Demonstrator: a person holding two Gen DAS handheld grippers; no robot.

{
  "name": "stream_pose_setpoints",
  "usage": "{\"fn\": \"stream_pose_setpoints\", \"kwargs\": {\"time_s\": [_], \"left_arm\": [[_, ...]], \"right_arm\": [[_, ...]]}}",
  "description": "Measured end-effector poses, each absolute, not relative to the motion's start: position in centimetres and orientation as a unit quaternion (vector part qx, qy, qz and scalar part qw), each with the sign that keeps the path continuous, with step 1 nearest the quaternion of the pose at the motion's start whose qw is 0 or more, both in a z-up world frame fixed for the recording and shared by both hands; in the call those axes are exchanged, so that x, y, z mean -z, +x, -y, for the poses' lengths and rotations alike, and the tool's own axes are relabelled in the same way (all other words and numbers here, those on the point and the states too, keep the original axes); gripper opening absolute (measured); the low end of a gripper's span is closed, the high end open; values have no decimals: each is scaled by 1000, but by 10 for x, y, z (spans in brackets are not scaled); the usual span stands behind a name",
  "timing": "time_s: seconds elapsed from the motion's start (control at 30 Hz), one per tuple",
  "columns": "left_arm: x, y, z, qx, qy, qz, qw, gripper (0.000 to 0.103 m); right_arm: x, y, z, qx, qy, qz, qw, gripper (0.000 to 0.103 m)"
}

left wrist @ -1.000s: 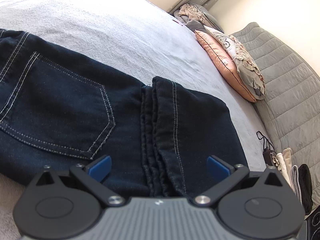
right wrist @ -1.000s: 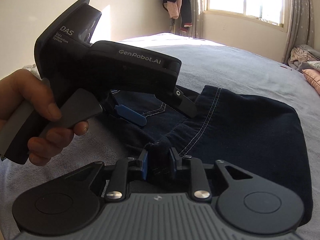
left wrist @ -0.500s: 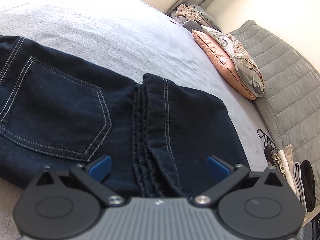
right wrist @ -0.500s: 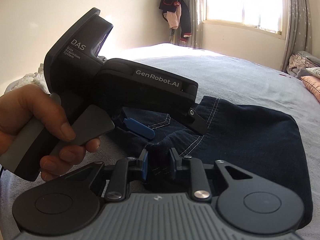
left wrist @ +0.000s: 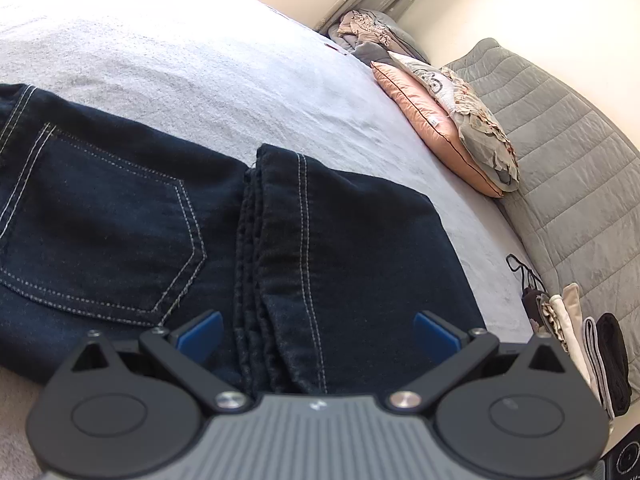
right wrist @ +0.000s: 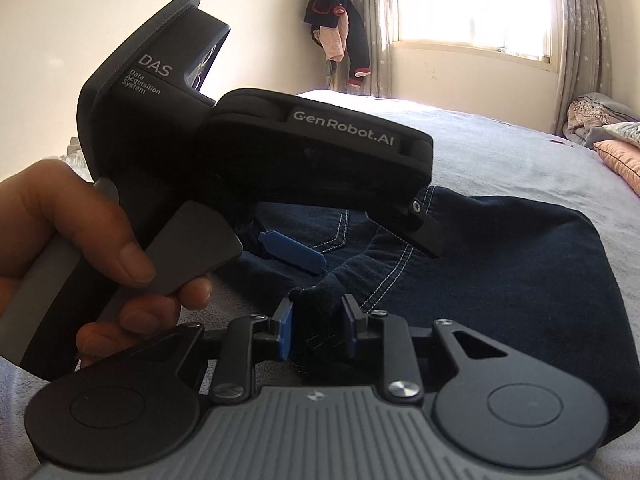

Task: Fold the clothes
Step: 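Fold the gripped hem over toward the back pocket with the right gripper, then open the right gripper to release the folded hem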

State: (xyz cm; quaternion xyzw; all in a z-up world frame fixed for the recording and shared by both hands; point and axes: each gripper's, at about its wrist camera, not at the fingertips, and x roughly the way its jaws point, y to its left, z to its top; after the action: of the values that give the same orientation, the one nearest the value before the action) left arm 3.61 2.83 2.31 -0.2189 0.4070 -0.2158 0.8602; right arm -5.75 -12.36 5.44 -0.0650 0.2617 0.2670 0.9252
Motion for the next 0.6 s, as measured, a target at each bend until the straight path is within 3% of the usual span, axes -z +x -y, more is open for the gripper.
{"fn": "stream_pose_setpoints", "kwargs": {"time_s": [0.07, 0.23, 0.33, 0.43, 0.6], "left_arm": [[-25, 35, -28, 218, -215, -404, 862, 102], [-33, 32, -31, 230, -220, -393, 863, 102], [-36, 29, -29, 237, -217, -390, 863, 102], [-46, 23, -25, 254, -206, -367, 871, 102], [-53, 10, -3, 279, -189, -343, 877, 103]], "right_arm": [[-62, -54, 131, -287, -53, -277, 915, 48], [-92, -41, 181, -320, -12, -320, 892, 50], [-101, -49, 213, -269, -73, -316, 907, 57], [-101, -54, 249, -205, -111, -306, 923, 74], [-72, -55, 273, -155, -207, -346, 902, 76]]}}
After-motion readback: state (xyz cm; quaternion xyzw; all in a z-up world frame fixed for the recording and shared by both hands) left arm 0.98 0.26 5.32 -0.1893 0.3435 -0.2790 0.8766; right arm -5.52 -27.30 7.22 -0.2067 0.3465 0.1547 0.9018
